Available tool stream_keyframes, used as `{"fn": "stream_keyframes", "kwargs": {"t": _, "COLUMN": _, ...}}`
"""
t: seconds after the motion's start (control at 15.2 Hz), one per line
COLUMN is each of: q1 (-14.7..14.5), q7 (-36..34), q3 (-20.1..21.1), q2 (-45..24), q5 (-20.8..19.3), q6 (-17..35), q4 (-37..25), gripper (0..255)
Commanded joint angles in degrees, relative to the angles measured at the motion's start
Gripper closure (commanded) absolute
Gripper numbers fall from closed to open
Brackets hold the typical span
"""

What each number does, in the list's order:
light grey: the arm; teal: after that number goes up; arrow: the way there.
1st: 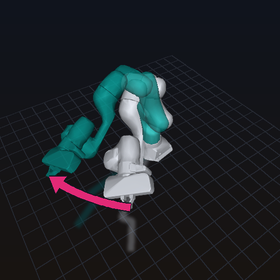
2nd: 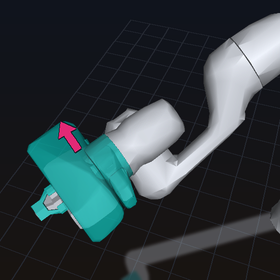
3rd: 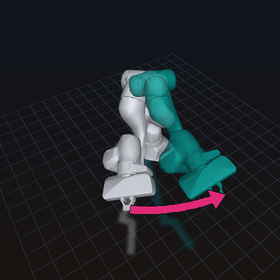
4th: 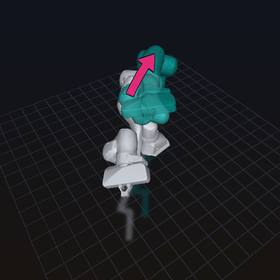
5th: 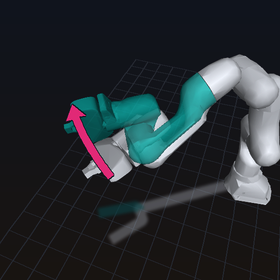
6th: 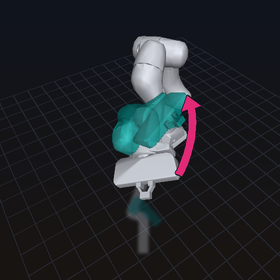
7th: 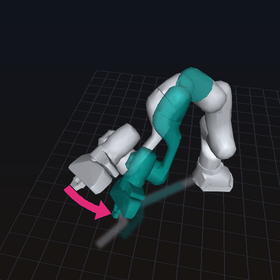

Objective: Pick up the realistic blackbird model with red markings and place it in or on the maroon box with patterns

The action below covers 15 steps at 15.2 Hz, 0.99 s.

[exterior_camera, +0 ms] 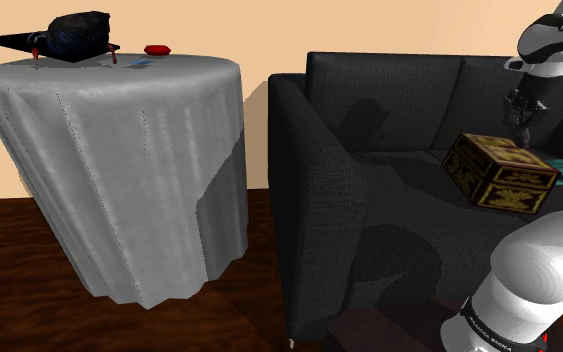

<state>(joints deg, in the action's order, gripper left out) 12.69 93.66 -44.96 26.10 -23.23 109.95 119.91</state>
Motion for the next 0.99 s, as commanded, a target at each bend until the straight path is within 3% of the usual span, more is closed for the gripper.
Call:
{"fn": "stream_keyframes", "kwargs": {"t": 0.0, "q1": 0.2, "q7": -0.1, "q3": -0.6, "q2": -0.2, "q5": -0.3, "q6": 1.6, "q4": 1.7, "gripper": 255}}
{"fn": "stream_keyframes", "kwargs": {"t": 0.46, "q1": 0.4, "q7": -0.7, "q3": -2.3, "q2": -0.9, "q5": -1.1, "q6": 7.3, "q4": 6.6, "gripper": 255}}
{"fn": "stream_keyframes", "kwargs": {"t": 0.92, "q1": 0.4, "q7": -0.7, "q3": -2.3, "q2": -0.9, "q5": -1.1, "q6": 7.3, "q4": 6.6, "gripper": 255}}
